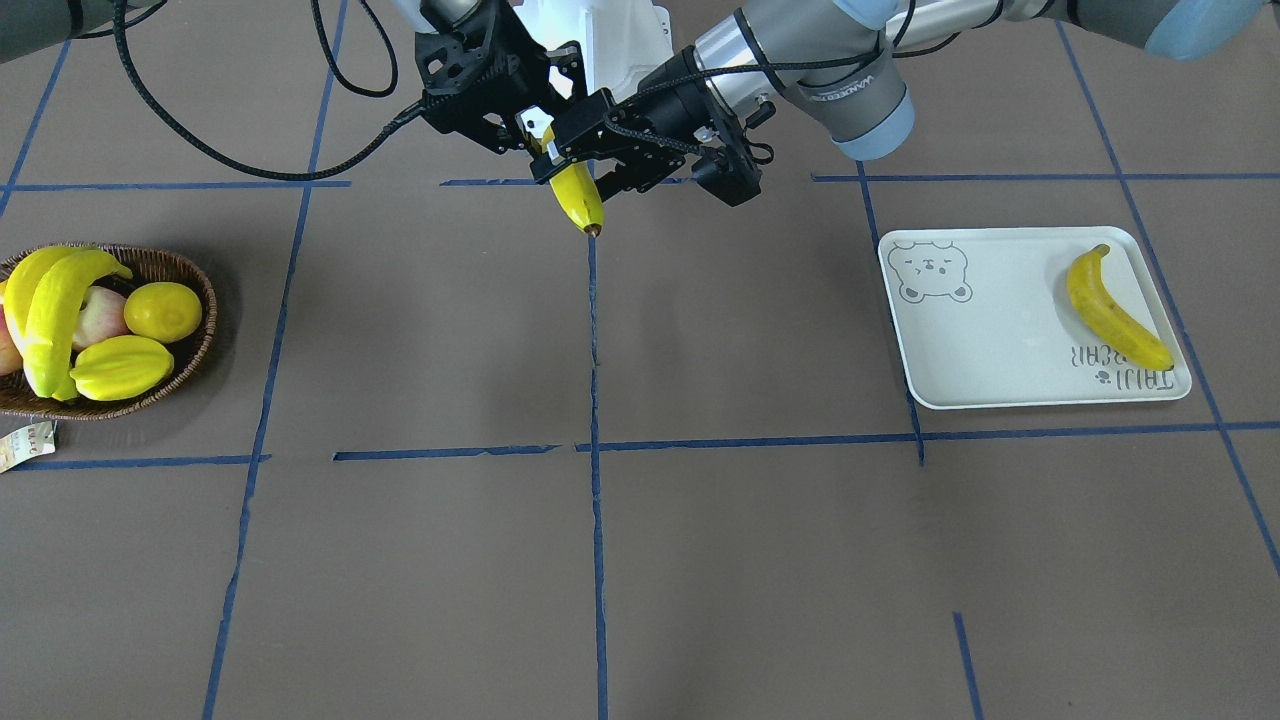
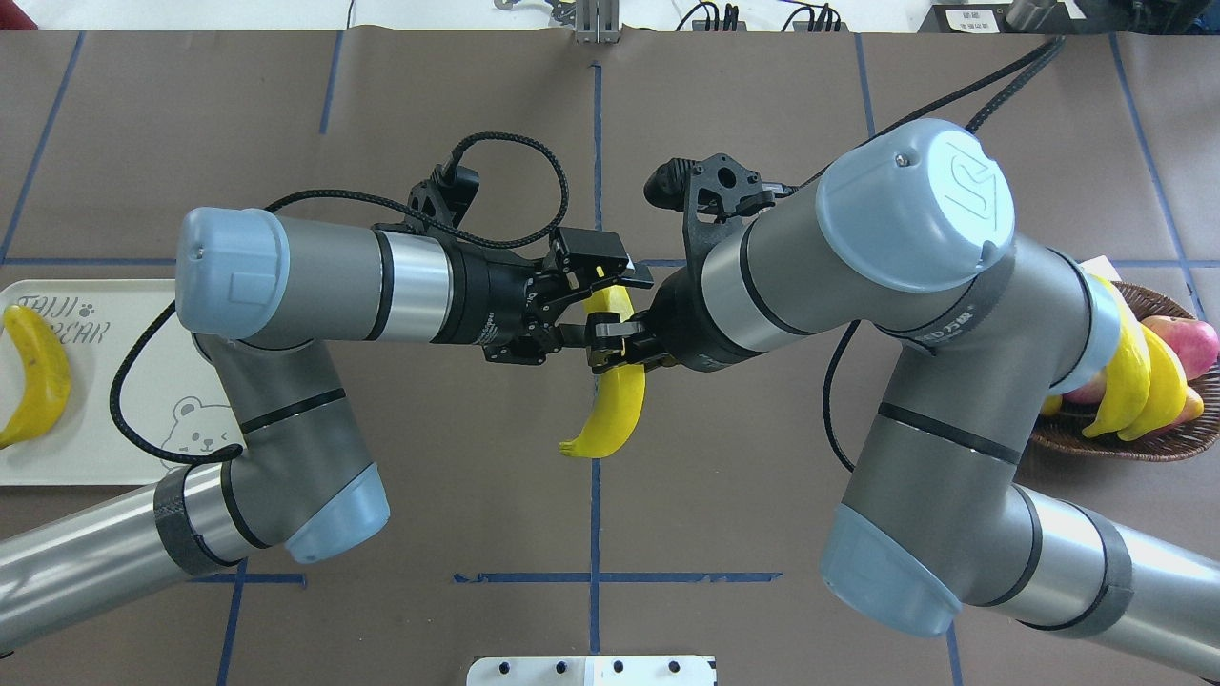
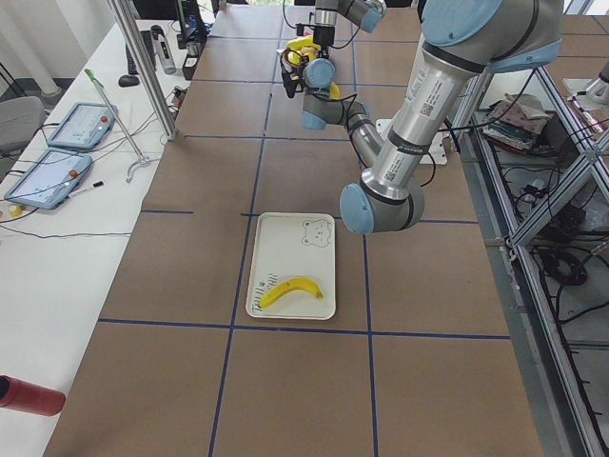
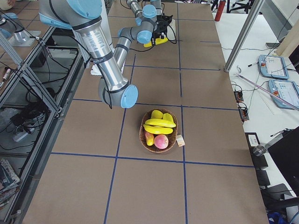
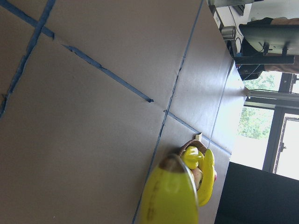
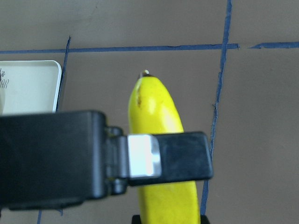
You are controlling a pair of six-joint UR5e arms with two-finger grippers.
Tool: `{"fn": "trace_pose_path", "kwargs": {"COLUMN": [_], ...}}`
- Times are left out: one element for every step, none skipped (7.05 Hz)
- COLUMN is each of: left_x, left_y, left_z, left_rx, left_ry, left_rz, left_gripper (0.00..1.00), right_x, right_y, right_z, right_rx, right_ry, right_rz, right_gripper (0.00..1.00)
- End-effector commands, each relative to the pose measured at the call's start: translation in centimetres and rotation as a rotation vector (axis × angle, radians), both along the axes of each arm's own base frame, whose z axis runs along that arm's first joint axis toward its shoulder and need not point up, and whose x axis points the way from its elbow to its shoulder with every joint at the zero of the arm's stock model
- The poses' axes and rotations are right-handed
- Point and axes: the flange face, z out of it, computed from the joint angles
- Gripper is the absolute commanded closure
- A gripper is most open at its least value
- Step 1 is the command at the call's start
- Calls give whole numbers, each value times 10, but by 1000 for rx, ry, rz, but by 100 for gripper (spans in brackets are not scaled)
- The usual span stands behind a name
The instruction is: Transfer all bananas from basket to plate
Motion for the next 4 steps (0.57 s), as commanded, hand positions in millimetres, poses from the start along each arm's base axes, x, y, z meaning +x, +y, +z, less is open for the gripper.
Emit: {"fn": "trace_pose_path", "kwargs": {"left_x": [2,0,0,0], "left_y": [1,1,2,2], "left_z": [7,6,5,2], "left_rx": [2,5,6,5], "left_ry": [-11,-9,-8,-4], "left_rz": [1,-1,1,0], "left_gripper": [94,100,100,100], "right_x": [0,0,0,1], "right_y": [1,1,1,3], "right_z": [0,0,0,-1], "right_rx": [0,1,1,2], "right_ry": [0,-2,-2,-5], "right_rz": [-2,-2,-2,-3], "right_gripper": [99,99,90,1]}}
